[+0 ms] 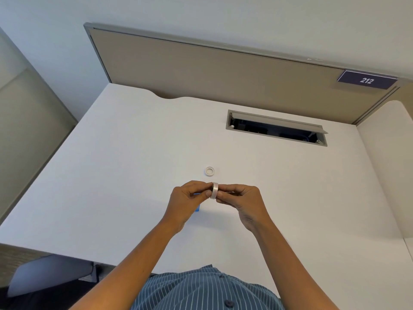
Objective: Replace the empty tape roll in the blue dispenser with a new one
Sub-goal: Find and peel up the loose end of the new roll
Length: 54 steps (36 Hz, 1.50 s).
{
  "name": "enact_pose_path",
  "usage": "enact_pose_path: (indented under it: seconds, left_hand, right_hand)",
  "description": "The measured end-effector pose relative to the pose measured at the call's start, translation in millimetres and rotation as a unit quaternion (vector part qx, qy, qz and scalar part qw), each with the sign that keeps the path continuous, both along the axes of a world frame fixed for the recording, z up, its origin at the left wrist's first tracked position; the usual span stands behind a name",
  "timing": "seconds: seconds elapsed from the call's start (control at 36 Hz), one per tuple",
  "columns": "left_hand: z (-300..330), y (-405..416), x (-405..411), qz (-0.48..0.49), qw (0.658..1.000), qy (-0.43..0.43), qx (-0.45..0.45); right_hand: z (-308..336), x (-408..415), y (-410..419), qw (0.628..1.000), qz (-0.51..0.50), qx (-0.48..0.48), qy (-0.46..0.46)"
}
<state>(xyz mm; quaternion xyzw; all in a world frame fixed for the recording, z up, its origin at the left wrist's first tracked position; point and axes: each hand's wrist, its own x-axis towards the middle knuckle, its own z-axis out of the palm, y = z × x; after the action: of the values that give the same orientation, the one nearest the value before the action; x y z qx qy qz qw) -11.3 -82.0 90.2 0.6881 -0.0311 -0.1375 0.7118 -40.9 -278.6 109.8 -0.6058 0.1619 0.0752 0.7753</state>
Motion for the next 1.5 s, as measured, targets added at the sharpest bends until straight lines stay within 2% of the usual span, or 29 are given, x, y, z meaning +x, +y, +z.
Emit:
enact_pose_path:
  seconds: [0.61, 0.83, 1.19, 1.5]
  left_hand:
    - [4, -3, -7, 0.014, 1.000, 0.009, 0.008]
    - [8, -3, -9, 0.011, 0.998, 0.057, -0.014]
    - [16, -4, -16, 0.012, 0.995, 0.083, -0.048]
    - [20, -3, -17, 0.004, 0.996, 0.085, -0.020]
  right_hand:
    - [4, -1, 1, 1.000, 0.013, -0.009, -0.004]
    - [2, -2, -1, 1.000, 0.029, -0.004, 0.007]
    - [2, -3, 2, 0.998, 0.039, 0.018, 0.055]
    - [4, -6, 8, 0.998, 0.035, 0.008, 0.042]
